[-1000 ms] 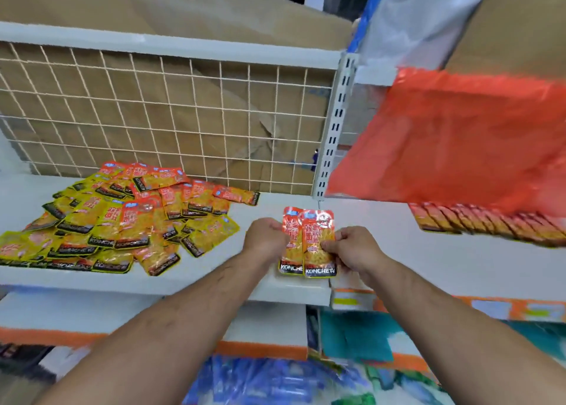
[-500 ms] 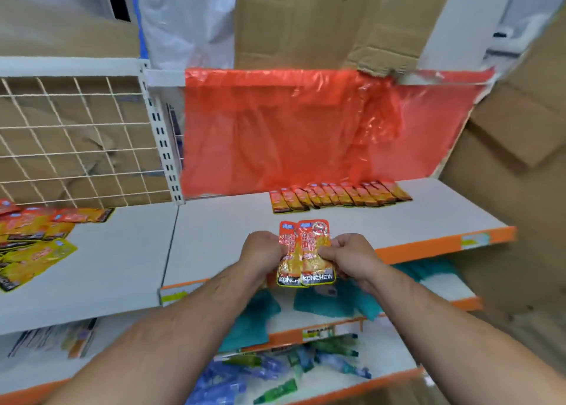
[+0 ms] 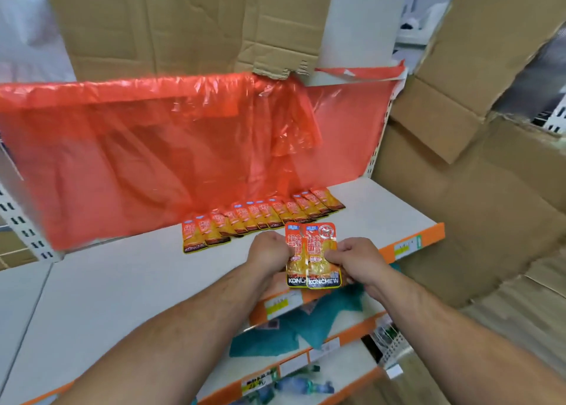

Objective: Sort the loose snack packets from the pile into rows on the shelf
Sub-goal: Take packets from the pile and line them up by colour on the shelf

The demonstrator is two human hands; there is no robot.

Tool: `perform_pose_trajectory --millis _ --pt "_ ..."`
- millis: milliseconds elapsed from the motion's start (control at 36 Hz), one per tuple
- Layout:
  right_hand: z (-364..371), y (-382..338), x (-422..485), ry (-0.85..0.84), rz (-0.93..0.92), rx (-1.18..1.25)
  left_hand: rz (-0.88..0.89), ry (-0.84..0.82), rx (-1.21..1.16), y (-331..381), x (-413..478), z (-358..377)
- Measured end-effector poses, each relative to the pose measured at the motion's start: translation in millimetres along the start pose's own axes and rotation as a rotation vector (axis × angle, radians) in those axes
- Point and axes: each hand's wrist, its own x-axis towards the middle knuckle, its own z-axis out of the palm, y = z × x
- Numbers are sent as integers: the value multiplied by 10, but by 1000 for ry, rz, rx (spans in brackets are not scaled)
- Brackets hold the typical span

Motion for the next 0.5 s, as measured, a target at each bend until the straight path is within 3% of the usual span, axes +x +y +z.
perform_pose_trajectory --millis 306,500 --pt "-464 -219 1050 93 33 -23 45 1 -13 408 1195 568" --pt "-675 -272 1620 55 28 -25 3 43 -17 559 1618 865"
